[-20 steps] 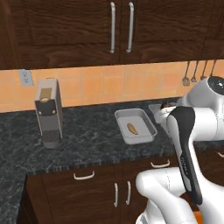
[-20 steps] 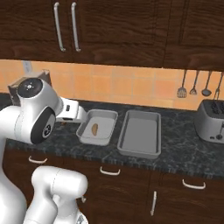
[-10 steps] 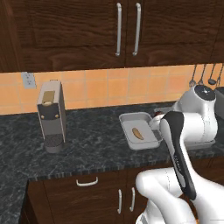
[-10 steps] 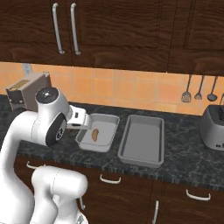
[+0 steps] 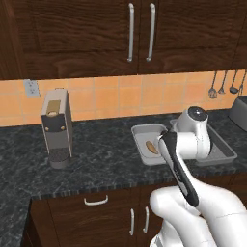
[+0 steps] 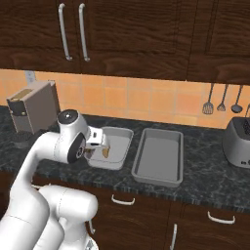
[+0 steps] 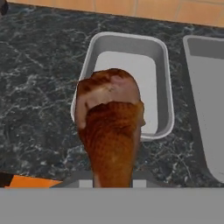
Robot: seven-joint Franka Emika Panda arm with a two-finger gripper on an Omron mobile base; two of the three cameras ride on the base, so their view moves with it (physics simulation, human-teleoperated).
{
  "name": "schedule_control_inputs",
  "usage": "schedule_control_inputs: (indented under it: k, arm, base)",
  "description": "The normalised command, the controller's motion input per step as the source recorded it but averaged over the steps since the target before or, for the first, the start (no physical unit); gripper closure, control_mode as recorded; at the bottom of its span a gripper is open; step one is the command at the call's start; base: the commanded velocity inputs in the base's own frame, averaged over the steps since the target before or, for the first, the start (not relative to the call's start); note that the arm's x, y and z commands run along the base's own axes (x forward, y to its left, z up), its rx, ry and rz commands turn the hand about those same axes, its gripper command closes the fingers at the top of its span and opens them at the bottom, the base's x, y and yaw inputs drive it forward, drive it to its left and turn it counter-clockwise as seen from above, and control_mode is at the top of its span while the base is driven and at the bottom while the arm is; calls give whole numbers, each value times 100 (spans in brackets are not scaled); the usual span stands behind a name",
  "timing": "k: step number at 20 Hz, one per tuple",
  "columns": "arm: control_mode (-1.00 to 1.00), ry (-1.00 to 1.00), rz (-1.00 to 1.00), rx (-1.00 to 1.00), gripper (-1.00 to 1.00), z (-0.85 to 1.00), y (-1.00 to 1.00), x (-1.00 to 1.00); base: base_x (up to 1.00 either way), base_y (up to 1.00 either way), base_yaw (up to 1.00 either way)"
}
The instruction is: Place one sweet potato and one chicken drumstick in each tupperware on the nearby counter, to pack two identical lunches.
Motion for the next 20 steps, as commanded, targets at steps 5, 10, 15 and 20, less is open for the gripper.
schedule_control_inputs:
  k: [5, 10, 15, 20]
  arm:
    - [-100, 3, 0, 0, 100, -14, -11, 53]
    - [-100, 10, 0, 0, 100, -7, -22, 57]
    - [-100, 12, 4, 0, 100, -28, -10, 62]
    - [-100, 4, 8, 0, 100, -50, 0, 69]
  base:
    - [0, 0, 0]
    - [0, 0, 0]
    - [0, 0, 0]
    - [0, 0, 0]
